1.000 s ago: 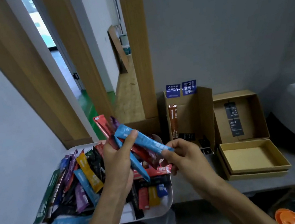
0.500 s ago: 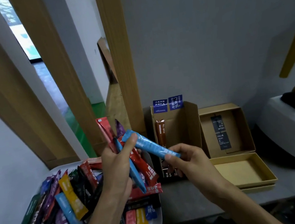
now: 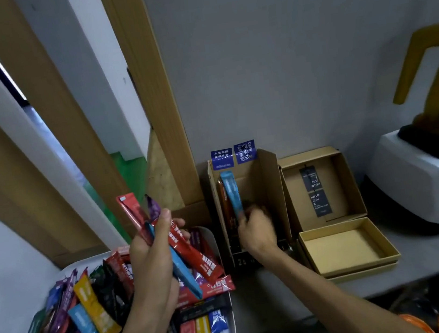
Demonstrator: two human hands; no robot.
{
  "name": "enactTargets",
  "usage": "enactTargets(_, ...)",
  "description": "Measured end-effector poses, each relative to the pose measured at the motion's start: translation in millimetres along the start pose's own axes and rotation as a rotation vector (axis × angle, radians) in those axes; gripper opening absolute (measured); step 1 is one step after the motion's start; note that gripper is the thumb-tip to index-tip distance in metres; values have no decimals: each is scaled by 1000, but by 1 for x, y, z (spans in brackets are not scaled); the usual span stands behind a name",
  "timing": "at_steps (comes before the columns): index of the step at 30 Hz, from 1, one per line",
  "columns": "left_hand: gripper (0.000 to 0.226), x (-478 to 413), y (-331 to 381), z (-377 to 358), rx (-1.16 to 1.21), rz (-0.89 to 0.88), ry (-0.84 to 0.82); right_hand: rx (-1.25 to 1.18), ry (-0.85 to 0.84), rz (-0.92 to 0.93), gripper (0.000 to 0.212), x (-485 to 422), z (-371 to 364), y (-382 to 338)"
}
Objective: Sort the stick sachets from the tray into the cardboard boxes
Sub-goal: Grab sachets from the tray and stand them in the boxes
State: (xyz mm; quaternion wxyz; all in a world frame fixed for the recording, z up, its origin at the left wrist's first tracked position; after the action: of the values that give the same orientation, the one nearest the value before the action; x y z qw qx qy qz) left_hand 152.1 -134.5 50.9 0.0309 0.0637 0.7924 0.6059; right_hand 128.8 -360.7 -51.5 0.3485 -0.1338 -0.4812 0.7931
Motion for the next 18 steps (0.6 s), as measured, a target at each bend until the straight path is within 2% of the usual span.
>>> enactTargets(3, 34, 2, -4, 3, -24, 39, -15, 252, -63, 81, 28, -6, 0, 0)
enactTargets(8, 12, 1, -8, 9, -46, 64, -8, 258, -112, 105, 41, -10, 2, -2)
enactTargets(12, 20, -2, -6, 15, -38, 58, 13, 255, -143, 142, 42, -5, 2, -7)
enactTargets(15, 22, -4, -2, 16, -47, 38, 20, 265, -176, 134, 36, -2, 4, -11)
enactTargets(18, 23, -4, 0, 15, -52, 41, 27, 211, -108, 169, 35, 8, 16, -22)
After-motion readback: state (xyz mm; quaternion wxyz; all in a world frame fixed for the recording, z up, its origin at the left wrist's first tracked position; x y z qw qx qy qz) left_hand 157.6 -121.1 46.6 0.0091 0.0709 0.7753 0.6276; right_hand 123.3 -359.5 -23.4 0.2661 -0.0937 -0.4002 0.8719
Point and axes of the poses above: each hand's wrist, its own x-axis away from the middle knuckle, its own z-axis out of the back of the hand, y = z × x, the point moved 8 cm from there along -x, towards the middle knuckle, and after that the axes turned 1 degree about z, right-handed, at the moved point
